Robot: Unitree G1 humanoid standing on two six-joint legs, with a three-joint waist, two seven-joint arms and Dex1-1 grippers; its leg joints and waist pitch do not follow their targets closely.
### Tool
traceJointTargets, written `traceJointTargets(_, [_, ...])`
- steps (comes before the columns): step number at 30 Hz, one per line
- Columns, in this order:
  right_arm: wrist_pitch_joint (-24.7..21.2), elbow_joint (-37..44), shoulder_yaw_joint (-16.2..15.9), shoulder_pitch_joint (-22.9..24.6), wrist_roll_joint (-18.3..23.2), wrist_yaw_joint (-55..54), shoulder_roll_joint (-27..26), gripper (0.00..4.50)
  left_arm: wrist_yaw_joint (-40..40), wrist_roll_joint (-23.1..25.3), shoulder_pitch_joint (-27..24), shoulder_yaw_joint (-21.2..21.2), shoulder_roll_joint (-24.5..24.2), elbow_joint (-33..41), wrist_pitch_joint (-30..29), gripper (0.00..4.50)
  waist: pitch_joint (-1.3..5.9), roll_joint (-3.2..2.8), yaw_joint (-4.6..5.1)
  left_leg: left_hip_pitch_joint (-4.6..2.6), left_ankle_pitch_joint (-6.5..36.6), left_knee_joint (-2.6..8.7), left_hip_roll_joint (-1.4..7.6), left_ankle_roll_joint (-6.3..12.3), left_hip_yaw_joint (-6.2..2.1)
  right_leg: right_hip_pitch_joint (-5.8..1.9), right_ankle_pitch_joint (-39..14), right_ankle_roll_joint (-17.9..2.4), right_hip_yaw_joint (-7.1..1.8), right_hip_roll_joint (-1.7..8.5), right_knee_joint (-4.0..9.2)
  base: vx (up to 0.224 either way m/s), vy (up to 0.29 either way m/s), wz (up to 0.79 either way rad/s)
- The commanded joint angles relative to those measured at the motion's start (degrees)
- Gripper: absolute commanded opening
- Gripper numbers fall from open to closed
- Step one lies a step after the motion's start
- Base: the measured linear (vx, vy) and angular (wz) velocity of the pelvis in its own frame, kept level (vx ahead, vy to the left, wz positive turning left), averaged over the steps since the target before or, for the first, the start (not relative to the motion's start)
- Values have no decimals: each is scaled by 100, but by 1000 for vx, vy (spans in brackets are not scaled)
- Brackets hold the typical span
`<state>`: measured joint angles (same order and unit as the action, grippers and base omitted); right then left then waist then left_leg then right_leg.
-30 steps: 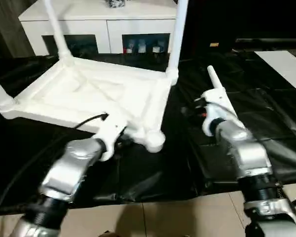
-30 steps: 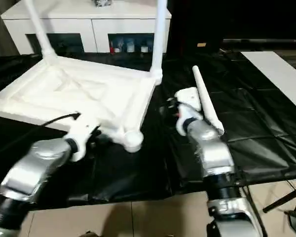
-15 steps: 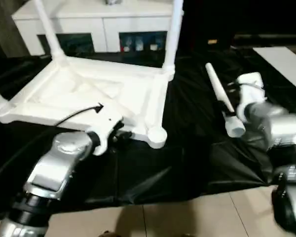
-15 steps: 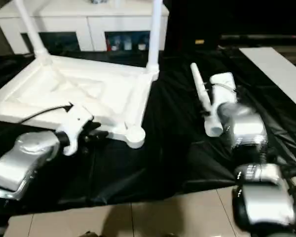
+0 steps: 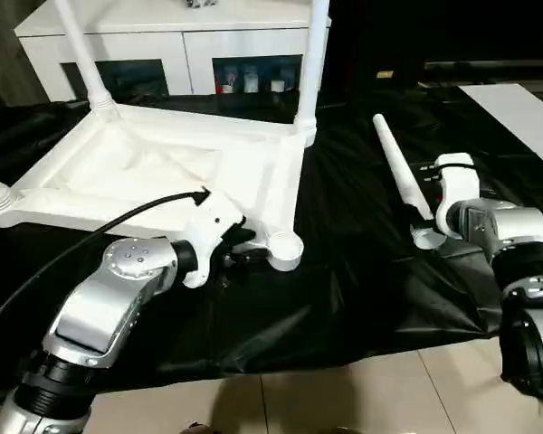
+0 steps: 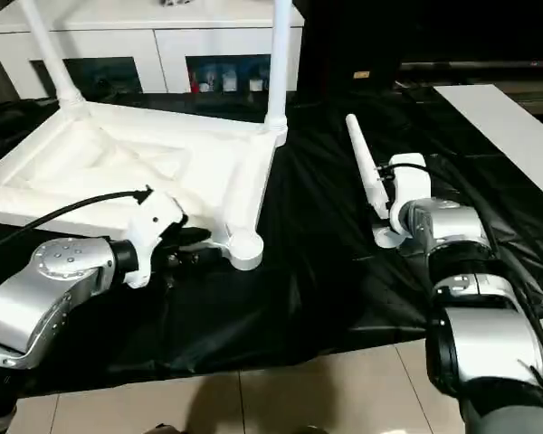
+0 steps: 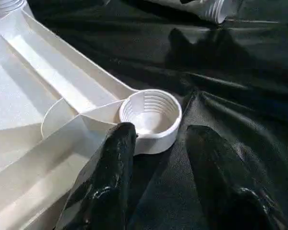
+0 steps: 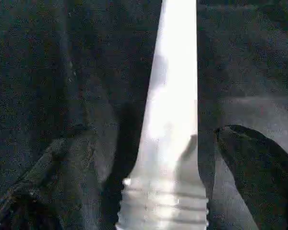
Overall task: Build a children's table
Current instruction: Rotate table base, then pick table leg
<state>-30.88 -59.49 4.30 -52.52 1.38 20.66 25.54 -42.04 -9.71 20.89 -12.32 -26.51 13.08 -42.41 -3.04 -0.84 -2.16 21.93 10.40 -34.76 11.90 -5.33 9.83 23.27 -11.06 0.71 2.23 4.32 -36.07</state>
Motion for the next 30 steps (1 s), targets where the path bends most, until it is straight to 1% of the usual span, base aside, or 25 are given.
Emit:
traceJointTargets(1, [57, -181, -86, -106, -111, 18, 45, 444, -24, -59, 115, -40, -69, 160, -90, 204, 405, -4, -15, -80, 907, 330, 21, 84, 59, -303, -364, -1690, -130, 194, 354, 0, 0, 0])
traceJointTargets(2, [70, -209, -91, -95, -118, -12, 37, 444, -29, -64, 112, -47, -77, 175, -97, 204, 406, 4, -13, -73, 909, 329, 16, 80, 58, -314, -381, -1673, -133, 195, 354, 0, 0, 0])
traceJointTargets(4, [18, -336, -69, -110, -103, 17, 13, 444, -41, -69, 108, -65, -105, 198, -109, 204, 411, -3, -12, -76, 882, 326, 18, 82, 58, -310, -338, -1676, -132, 193, 350, 0, 0, 0])
traceJointTargets(5, [-72, -391, -95, -120, -118, 73, 4, 444, -49, -68, 112, -72, -118, 204, -113, 204, 414, -5, -16, -79, 875, 323, 18, 88, 59, -305, -320, -1678, -131, 190, 348, 0, 0, 0])
traceJointTargets(6, [-151, -448, -124, -133, -138, 129, -2, 444, -60, -62, 116, -76, -126, 208, -118, 204, 415, 6, -16, -73, 852, 323, 16, 104, 57, -313, -295, -1679, -129, 187, 341, 0, 0, 0])
traceJointTargets(8, [-241, -511, -260, -120, -230, 262, -7, 444, -61, -43, 118, -80, -134, 213, -127, 204, 415, -1, -12, -66, 829, 321, 16, 129, 56, -315, -263, -1700, -124, 186, 338, 0, 0, 0])
traceJointTargets(16, [-49, -702, -188, -114, -223, 154, -40, 444, -42, -44, 114, -108, -191, 257, -139, 204, 414, -3, -18, -72, 855, 321, 24, 109, 56, -306, -329, -1699, -125, 195, 339, 0, 0, 0])
traceJointTargets(17, [-45, -713, -174, -114, -212, 135, -44, 430, -36, -42, 117, -110, -195, 250, -131, 204, 415, 10, -15, -73, 852, 320, 25, 113, 59, -304, -319, -1701, -125, 191, 340, 0, 0, 0])
traceJointTargets(19, [-48, -723, -179, -117, -206, 136, -42, 411, -33, -40, 117, -111, -198, 246, -127, 204, 417, 8, -17, -69, 828, 318, 21, 118, 60, -309, -304, -1700, -127, 193, 336, 0, 0, 0])
traceJointTargets(22, [-42, -744, -178, -128, -192, 136, -38, 408, -26, -33, 110, -116, -199, 241, -119, 204, 417, 17, -16, -68, 819, 314, 21, 136, 63, -309, -314, -1698, -128, 195, 336, 0, 0, 0])
traceJointTargets(23, [-37, -750, -174, -132, -188, 134, -38, 378, -22, -32, 106, -116, -198, 243, -120, 204, 417, 17, -17, -68, 815, 315, 23, 135, 61, -308, -328, -1695, -128, 196, 336, 0, 0, 0])
traceJointTargets(25, [-36, -767, -162, -146, -173, 130, -46, 372, -7, -39, 99, -109, -190, 254, -129, 204, 417, 30, -15, -70, 819, 314, 24, 140, 65, -305, -333, -1696, -128, 194, 339, 0, 0, 0])
traceJointTargets(28, [-43, -787, -145, -150, -159, 128, -52, 334, 4, -52, 96, -103, -194, 268, -137, 204, 421, 26, -18, -60, 756, 311, 22, 153, 62, -315, -276, -1695, -129, 196, 327, 0, 0, 0])
traceJointTargets(30, [-68, -797, -119, -128, -134, 109, -68, 324, 4, -62, 95, -107, -202, 275, -142, 204, 418, 19, -19, -62, 763, 311, 20, 161, 62, -310, -290, -1695, -127, 196, 330, 0, 0, 0])
